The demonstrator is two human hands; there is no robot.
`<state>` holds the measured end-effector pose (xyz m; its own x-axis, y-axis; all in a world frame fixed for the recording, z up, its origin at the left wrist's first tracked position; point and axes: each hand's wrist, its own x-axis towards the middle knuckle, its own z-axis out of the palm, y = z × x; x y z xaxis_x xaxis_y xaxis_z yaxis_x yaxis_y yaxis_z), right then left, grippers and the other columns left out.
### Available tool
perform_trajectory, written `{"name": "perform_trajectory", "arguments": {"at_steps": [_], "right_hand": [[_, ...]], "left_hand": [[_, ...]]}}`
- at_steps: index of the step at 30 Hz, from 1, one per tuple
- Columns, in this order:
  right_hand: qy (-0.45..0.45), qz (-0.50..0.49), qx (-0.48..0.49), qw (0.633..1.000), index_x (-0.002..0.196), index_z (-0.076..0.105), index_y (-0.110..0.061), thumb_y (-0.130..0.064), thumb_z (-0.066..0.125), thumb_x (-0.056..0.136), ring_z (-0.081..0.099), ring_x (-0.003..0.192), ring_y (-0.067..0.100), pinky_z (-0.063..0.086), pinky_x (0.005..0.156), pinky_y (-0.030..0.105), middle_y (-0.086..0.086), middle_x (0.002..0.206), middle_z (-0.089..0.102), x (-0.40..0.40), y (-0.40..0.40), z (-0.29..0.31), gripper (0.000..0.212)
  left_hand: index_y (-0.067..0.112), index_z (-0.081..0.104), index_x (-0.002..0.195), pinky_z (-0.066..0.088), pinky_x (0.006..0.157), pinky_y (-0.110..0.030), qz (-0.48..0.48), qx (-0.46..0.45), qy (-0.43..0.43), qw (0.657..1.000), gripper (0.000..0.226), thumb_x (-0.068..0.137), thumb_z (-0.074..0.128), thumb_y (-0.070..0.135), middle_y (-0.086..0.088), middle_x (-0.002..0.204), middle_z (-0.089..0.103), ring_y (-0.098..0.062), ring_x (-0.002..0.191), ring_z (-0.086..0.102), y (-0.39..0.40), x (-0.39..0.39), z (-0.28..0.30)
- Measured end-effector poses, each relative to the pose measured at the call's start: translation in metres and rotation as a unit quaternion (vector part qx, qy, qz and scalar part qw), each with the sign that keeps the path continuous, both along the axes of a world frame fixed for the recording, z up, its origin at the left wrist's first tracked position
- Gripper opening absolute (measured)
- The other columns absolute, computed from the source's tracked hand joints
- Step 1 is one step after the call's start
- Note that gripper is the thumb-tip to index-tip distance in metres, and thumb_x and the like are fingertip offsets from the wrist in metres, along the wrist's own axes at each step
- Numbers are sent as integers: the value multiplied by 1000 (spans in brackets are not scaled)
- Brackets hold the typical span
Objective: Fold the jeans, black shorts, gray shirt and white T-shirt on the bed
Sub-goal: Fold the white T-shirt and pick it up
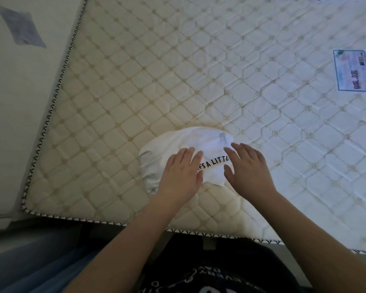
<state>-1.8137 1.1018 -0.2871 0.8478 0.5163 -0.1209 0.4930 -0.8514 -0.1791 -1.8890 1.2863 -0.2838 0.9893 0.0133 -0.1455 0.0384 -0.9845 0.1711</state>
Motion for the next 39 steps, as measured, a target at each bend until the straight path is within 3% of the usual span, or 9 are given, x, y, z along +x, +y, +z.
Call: {"name": "perform_trajectory", "arguments": {"at_steps": [7, 13, 19, 25, 27, 29, 32, 35, 39], "right_hand": [[67, -14, -51, 996, 142, 46, -16, -34, 50, 95, 39, 137, 28, 28, 111, 42, 6, 146, 47, 36, 3, -67, 50], [125, 6, -89, 988, 152, 28, -18, -35, 42, 98, 31, 142, 25, 23, 114, 39, 4, 154, 36, 71, 14, -146, 59], [176, 26, -136, 975, 155, 18, -19, -38, 39, 99, 20, 146, 25, 19, 115, 40, 4, 160, 21, 107, 28, -207, 62], [238, -1, -118, 964, 156, 4, -21, -39, 42, 98, 9, 149, 24, 14, 118, 41, 2, 164, 3, 150, 57, -265, 72], [246, -8, -111, 963, 156, 1, -21, -40, 44, 98, 9, 149, 26, 15, 118, 42, 2, 164, 0, 163, 64, -283, 76], [267, -51, -87, 958, 156, -2, -21, -38, 48, 97, 9, 149, 27, 17, 117, 44, 3, 164, -1, 177, 71, -293, 79], [278, -89, -101, 951, 155, -7, -19, -36, 49, 98, 4, 150, 26, 11, 119, 44, 3, 164, -4, 189, 71, -308, 83], [275, -62, -158, 946, 155, -9, -16, -37, 45, 99, 3, 150, 25, 6, 120, 46, 3, 164, 1, 190, 63, -322, 81], [290, -84, -162, 940, 155, 7, -20, -23, 44, 97, 41, 131, 30, 27, 109, 46, 9, 144, 43, 175, 59, -329, 69]], "left_hand": [[14, 46, 140, 34, 106, -41, 17, -6, 64, 998, 50, 94, 49, 32, -9, 143, 47, -28, 134, 42, 28, 46, -95], [16, 37, 146, 26, 113, -40, 38, -6, 133, 990, 52, 98, 41, 36, -7, 153, 35, -26, 143, 28, 38, 68, -183], [20, 20, 154, 18, 117, -40, -12, 15, 176, 984, 60, 99, 38, 35, -7, 162, 17, -23, 149, 14, 80, 88, -232], [23, 12, 155, 18, 118, -40, -31, 47, 185, 981, 62, 99, 36, 16, -5, 164, 7, -23, 150, 8, 106, 125, -279], [24, 2, 156, 22, 117, -41, -4, 56, 183, 981, 72, 95, 36, 8, -7, 164, 1, -26, 150, 8, 113, 135, -293], [21, -9, 155, 29, 113, -43, 53, 88, 173, 980, 79, 96, 43, 15, -12, 163, -1, -32, 149, 11, 122, 143, -300], [16, -10, 154, 27, 113, -49, 158, 88, 223, 958, 102, 89, 62, 45, -18, 161, 10, -37, 147, 15, 145, 141, -313], [16, -2, 155, 29, 109, -50, 211, 52, 310, 926, 111, 79, 66, 60, -18, 152, 31, -37, 136, 36, 166, 132, -326], [16, 33, 146, 43, 101, -48, 270, -54, 293, 916, 86, 77, 71, 50, -15, 136, 53, -35, 123, 51, 160, 122, -326]]}}
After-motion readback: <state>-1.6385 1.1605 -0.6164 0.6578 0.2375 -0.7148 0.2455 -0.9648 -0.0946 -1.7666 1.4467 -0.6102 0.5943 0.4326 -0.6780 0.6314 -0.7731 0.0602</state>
